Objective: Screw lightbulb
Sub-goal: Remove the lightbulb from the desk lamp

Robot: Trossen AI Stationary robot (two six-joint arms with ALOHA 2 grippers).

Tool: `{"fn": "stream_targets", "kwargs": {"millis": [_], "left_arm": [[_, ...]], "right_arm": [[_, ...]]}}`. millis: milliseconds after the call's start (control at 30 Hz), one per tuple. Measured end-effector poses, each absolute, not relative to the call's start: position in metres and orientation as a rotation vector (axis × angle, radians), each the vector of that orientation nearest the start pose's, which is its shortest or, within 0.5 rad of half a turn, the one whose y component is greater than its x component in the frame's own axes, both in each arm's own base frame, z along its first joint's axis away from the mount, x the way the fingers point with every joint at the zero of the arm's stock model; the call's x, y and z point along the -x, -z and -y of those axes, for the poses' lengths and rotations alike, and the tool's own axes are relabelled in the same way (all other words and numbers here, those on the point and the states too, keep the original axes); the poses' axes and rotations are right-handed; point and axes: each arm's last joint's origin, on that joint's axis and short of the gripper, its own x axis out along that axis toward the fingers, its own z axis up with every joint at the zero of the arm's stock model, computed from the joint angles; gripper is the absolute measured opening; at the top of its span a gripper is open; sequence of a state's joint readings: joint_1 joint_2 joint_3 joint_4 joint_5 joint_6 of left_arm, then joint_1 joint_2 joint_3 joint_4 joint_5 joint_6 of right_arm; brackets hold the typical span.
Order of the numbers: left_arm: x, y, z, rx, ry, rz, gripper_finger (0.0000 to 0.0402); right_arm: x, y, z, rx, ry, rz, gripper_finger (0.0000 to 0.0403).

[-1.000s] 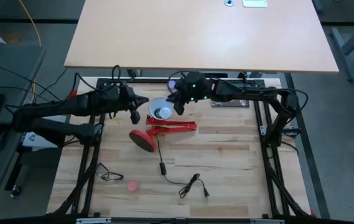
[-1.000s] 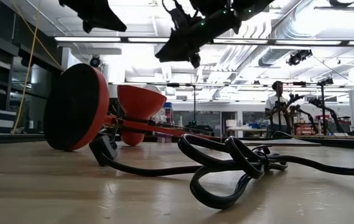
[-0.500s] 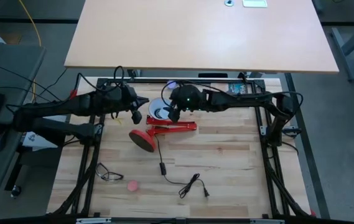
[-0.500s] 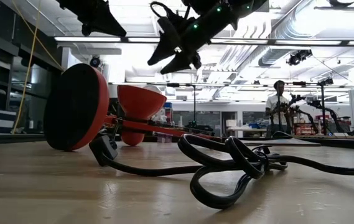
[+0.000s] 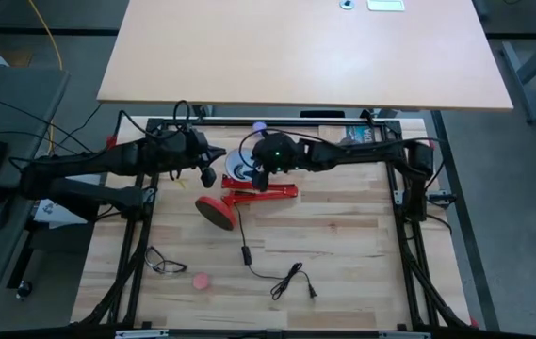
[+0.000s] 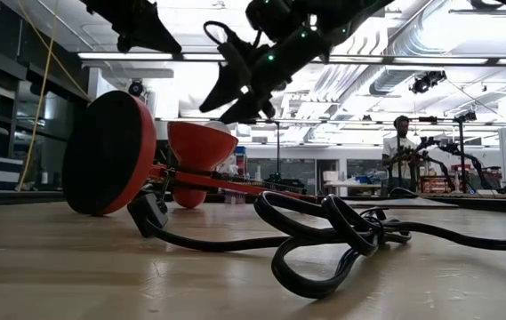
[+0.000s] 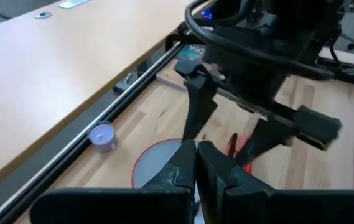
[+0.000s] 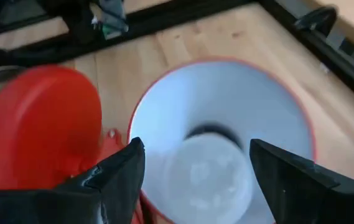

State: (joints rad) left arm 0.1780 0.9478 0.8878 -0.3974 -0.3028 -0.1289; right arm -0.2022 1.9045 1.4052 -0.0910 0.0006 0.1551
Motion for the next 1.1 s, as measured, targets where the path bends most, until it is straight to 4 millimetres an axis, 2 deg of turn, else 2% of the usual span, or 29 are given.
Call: {"fn": "stream_targets", "kwargs": {"millis": [333, 633, 733, 933, 1000, 1100], "left_arm": [[-0.199, -0.317, -0.045, 0.103, -0.504, -0.448, 0.0], [-0.2, -0.317, -0.045, 0.104, -0.504, -0.451, 0.0], [-0.2, -0.317, -0.045, 0.104, -0.504, -0.451, 0.0], [-0.2, -0.317, -0.045, 0.103, -0.504, -0.451, 0.0], [-0.2, -0.317, -0.045, 0.104, -0.504, -0.45, 0.0], [-0.2, -0.317, -0.045, 0.102, -0.504, -0.451, 0.0]], "right_arm": [[-0.428, -0.21, 0.081, -0.171, 0.228, -0.656, 0.0282], [-0.429, -0.205, 0.082, -0.157, 0.241, -0.678, 0.0278], [-0.429, -0.204, 0.082, -0.137, 0.266, -0.682, 0.0252], [-0.429, -0.205, 0.084, -0.122, 0.306, -0.676, 0.0159], [-0.428, -0.208, 0.085, -0.122, 0.31, -0.664, 0.0143], [-0.425, -0.218, 0.087, -0.112, 0.315, -0.654, 0.0138]]}}
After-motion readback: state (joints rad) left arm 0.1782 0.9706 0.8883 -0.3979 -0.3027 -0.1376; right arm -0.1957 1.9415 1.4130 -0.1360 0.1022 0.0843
